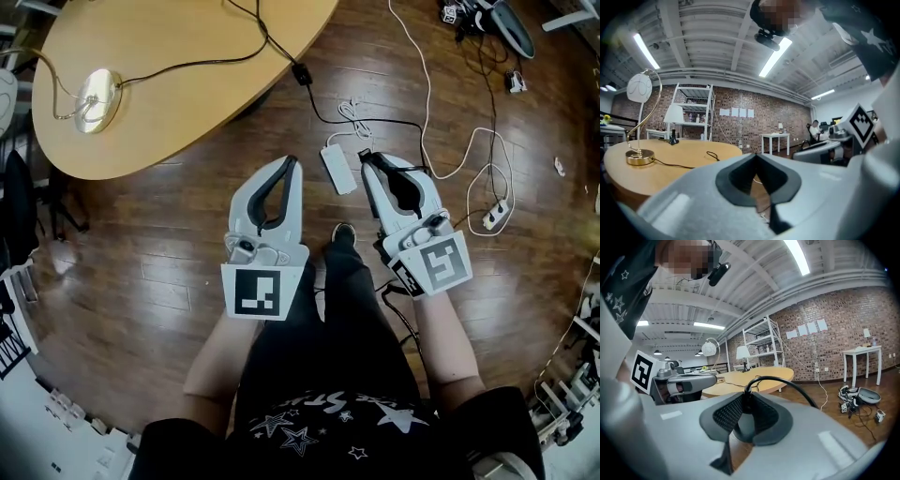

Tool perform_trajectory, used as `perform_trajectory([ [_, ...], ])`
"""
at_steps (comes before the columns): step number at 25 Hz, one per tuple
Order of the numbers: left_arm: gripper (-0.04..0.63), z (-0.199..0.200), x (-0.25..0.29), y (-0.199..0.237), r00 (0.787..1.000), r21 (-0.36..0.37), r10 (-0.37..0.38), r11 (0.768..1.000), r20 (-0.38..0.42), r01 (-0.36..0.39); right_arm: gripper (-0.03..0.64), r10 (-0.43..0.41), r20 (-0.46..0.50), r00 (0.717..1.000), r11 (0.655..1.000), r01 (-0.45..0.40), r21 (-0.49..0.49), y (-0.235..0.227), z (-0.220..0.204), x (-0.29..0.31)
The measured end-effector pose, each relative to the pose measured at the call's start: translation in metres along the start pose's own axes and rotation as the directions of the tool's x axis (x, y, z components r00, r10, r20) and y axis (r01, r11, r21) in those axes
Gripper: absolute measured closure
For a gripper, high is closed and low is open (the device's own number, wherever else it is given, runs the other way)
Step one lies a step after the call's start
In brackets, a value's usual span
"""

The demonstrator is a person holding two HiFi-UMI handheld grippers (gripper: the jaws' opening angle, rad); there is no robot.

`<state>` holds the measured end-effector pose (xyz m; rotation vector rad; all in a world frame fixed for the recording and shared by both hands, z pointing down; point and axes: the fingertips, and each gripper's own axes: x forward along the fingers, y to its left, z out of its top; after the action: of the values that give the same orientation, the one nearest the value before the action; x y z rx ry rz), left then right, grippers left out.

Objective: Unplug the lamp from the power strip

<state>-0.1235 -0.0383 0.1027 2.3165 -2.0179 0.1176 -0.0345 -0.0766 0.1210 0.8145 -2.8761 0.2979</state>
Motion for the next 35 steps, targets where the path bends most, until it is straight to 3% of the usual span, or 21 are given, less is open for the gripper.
perform_trajectory([
  [9,0.592,0.011,-0.013,0.021,0.999,0.003,0.051,0.999,-0.010,-0.051,0.560,0.000,-0.012,1.000,1.000,0.000,0.015,0.015,0.016,0.002],
  [13,0.592,0.046,-0.027,0.049,0.994,-0.019,0.109,0.994,0.023,-0.108,0.560,0.003,-0.019,1.000,1.000,-0.004,-0.031,0.028,0.042,0.005],
  [19,0.592,0.103,-0.045,0.080,0.982,0.004,0.171,0.985,0.081,-0.172,0.560,0.062,0.004,0.998,0.990,-0.061,-0.125,0.051,0.092,0.021],
  [27,0.592,0.112,-0.045,0.074,0.980,0.056,0.161,0.984,0.114,-0.168,0.561,0.071,0.041,0.997,0.985,-0.064,-0.161,0.060,0.113,0.026],
  [35,0.592,0.116,-0.046,0.067,0.976,0.049,0.187,0.980,0.109,-0.193,0.561,0.101,0.035,0.994,0.977,-0.093,-0.192,0.060,0.117,0.026],
])
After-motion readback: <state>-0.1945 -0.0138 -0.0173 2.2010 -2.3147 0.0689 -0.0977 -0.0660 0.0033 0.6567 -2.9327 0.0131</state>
